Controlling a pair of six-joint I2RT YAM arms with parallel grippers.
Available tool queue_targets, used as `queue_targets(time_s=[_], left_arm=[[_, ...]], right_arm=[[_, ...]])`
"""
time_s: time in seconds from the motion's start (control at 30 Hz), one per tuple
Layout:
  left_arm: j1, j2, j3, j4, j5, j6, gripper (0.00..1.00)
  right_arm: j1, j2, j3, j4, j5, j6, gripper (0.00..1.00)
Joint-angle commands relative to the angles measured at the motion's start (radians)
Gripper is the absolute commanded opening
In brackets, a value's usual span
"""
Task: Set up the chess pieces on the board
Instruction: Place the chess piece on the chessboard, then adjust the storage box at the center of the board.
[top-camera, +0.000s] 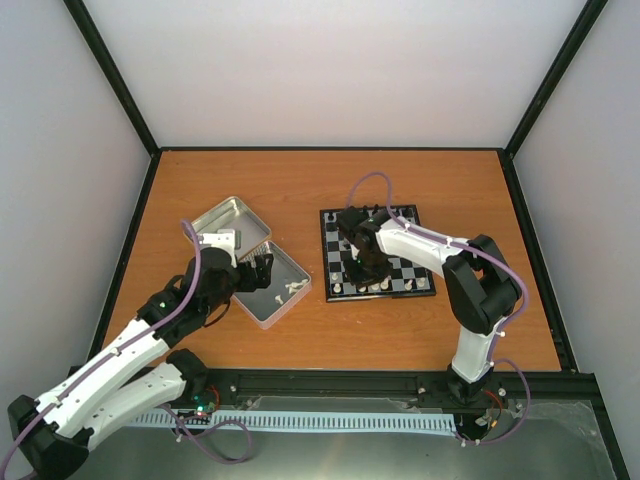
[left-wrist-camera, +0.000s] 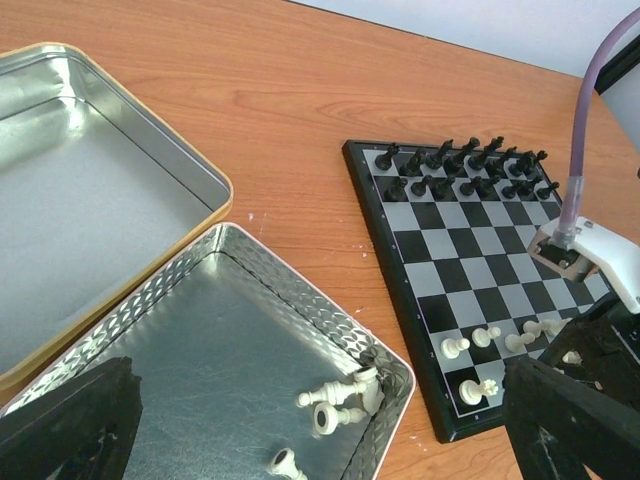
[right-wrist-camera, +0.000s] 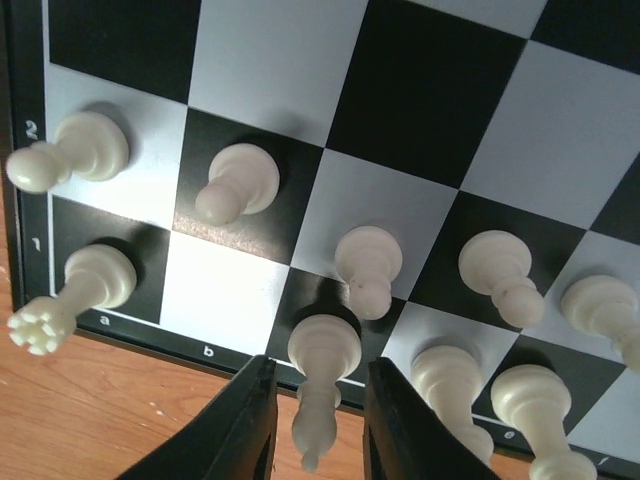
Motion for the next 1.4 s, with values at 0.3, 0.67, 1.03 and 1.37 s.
queue_targets(time_s=[0.3, 0.67, 1.03, 1.37], left_arm=[[0.007, 0.078, -0.040, 0.050, 0.013, -0.049, 0.99], [0.008, 0.338, -0.073, 0.078, 0.037, -0.136, 0.73], [0.008, 0.541, 0.076, -0.031, 0.194, -0.017, 0.64], [0.008, 0.619, 0.179, -0.296, 0.160, -0.077, 0.41]], right_arm=[[0.004, -0.221, 0.012, 0.061, 0.058, 0.069, 0.39], [0.004, -0.365, -0.173, 0.230, 0.065, 0.153, 0.38], [0.004, -0.467, -0.231, 0.267, 0.129, 0.164, 0.38], [0.000, -0.482, -0.248, 0.272, 0.134, 0.157, 0.38]])
